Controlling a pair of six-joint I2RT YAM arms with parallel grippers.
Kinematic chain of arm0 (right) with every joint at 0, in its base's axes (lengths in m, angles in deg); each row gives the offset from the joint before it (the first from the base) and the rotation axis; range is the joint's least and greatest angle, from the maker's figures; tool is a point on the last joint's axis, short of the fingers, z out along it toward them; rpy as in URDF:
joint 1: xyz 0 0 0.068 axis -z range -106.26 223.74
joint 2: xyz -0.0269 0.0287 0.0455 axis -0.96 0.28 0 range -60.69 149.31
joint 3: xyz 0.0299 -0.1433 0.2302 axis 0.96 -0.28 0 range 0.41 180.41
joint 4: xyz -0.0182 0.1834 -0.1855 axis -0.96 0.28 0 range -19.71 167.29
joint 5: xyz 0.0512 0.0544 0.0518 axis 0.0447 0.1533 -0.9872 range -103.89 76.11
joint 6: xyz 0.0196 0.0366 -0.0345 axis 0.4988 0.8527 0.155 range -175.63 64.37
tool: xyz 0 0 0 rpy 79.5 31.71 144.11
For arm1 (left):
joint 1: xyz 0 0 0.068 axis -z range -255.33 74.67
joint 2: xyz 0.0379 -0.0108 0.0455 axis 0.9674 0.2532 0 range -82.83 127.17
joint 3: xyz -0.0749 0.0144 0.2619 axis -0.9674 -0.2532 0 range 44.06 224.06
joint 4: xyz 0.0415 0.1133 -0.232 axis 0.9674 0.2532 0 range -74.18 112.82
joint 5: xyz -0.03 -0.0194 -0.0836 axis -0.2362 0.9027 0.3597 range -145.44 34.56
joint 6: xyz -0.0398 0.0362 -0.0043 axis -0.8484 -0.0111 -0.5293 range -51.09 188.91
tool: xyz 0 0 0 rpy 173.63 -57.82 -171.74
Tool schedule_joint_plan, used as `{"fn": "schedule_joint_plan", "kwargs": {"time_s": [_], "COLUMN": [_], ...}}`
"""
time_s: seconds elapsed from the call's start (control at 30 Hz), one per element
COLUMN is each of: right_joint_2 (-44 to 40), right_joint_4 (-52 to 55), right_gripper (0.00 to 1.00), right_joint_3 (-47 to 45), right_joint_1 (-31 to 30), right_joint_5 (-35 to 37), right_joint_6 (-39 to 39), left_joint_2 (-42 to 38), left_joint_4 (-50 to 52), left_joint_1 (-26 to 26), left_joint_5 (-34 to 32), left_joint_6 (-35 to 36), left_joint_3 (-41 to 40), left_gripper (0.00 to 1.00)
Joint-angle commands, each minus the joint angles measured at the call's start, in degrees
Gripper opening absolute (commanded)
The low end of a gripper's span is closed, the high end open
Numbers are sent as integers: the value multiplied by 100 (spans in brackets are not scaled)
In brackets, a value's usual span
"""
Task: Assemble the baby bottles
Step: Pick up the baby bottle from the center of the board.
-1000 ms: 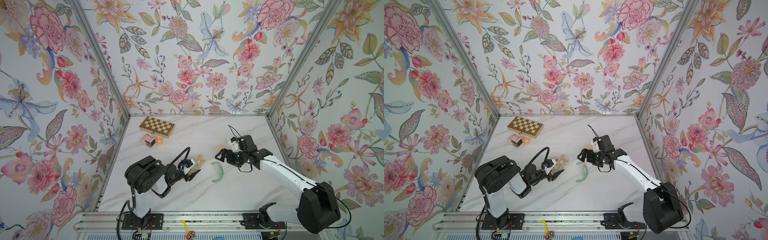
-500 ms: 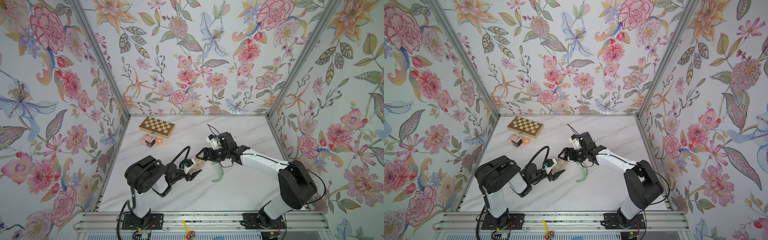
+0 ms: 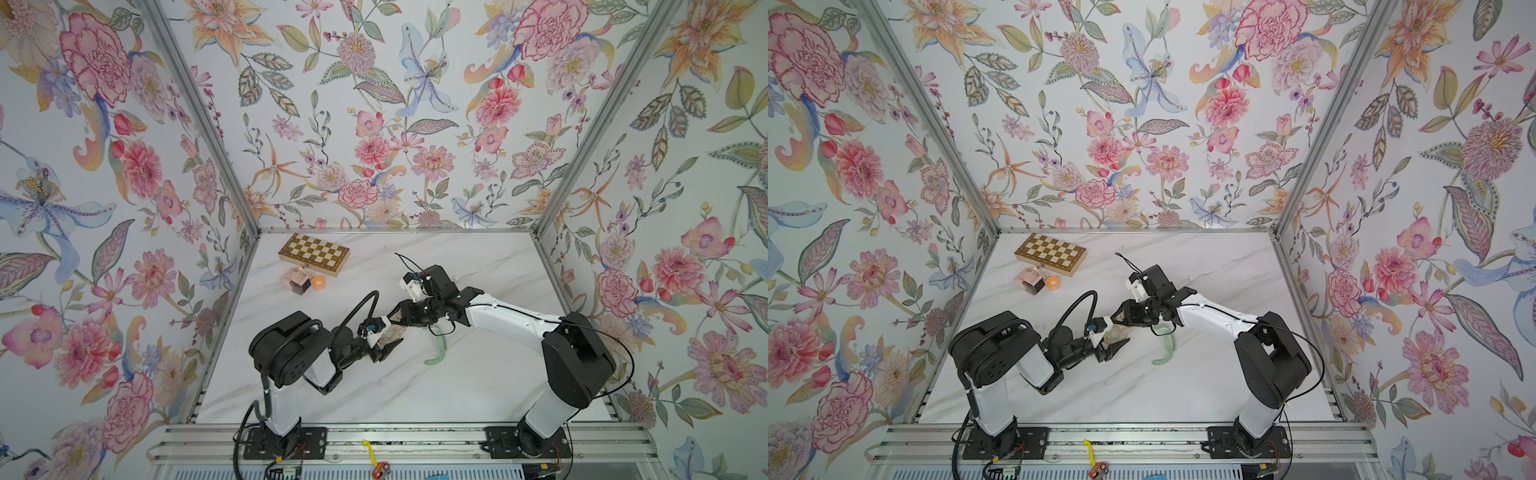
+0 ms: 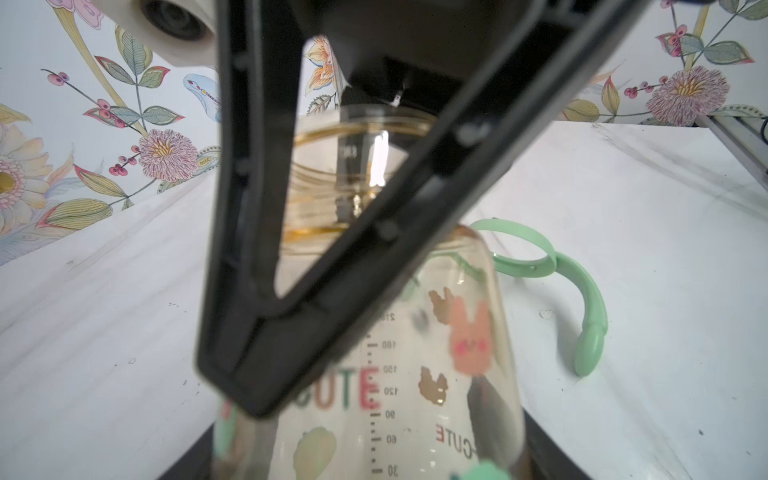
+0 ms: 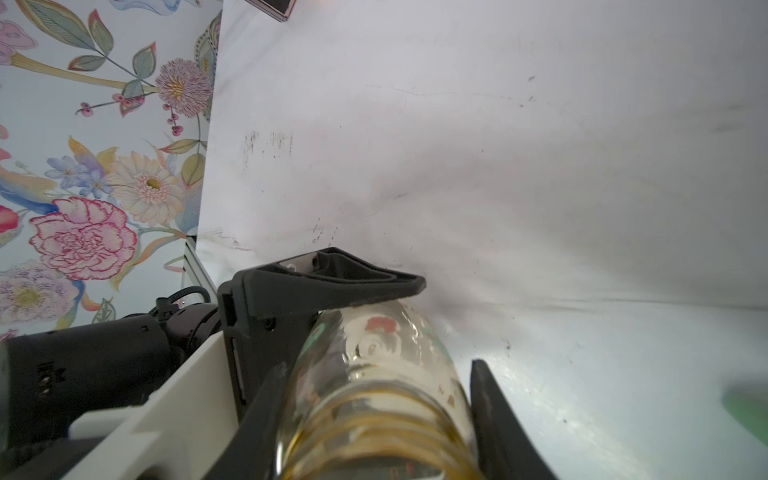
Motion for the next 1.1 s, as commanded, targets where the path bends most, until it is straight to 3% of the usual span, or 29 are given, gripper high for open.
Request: {"fn": "schedule_joint_plan", "kwargs": {"time_s": [0.0, 0.03, 0.13, 0.17, 0.33, 0.77, 0.87, 0.93, 1.0, 1.03, 1.07], "right_joint_2": [17, 5, -30, -26, 38, 52, -17, -72, -93, -84, -71], "right_joint_4": [1080, 1160, 1196, 1200, 1252, 780, 765, 740, 671, 668, 676], "right_gripper": [35, 34, 34, 33, 33, 32, 35, 35, 34, 34, 34], "right_joint_3": [309, 332, 332, 344, 345, 84, 88, 82, 71, 84, 84], "right_joint_1": [-149, -148, -148, -165, -204, -306, -295, -294, -301, -306, -310], "right_joint_5": [851, 939, 1019, 1046, 1108, 689, 664, 584, 489, 430, 428], "right_joint_6": [-426, -453, -463, -470, -505, -314, -304, -314, -263, -252, -230], "left_joint_2": [-58, -25, 77, 102, 169, 357, 335, 359, 389, 399, 407], "left_joint_4": [-1633, -1635, -1632, -1632, -1631, -1633, -1633, -1633, -1633, -1633, -1631], "left_joint_1": [-39, -39, -37, -34, -52, -148, -175, -188, -193, -195, -194], "left_joint_5": [38, 69, 78, 83, 167, 476, 549, 586, 645, 623, 596], "left_joint_6": [-116, -127, -158, -167, -189, -268, -264, -252, -274, -297, -314], "left_joint_3": [74, 74, 91, 91, 143, 241, 232, 230, 241, 243, 241], "left_gripper": [73, 80, 83, 91, 89, 51, 34, 32, 37, 55, 66]}}
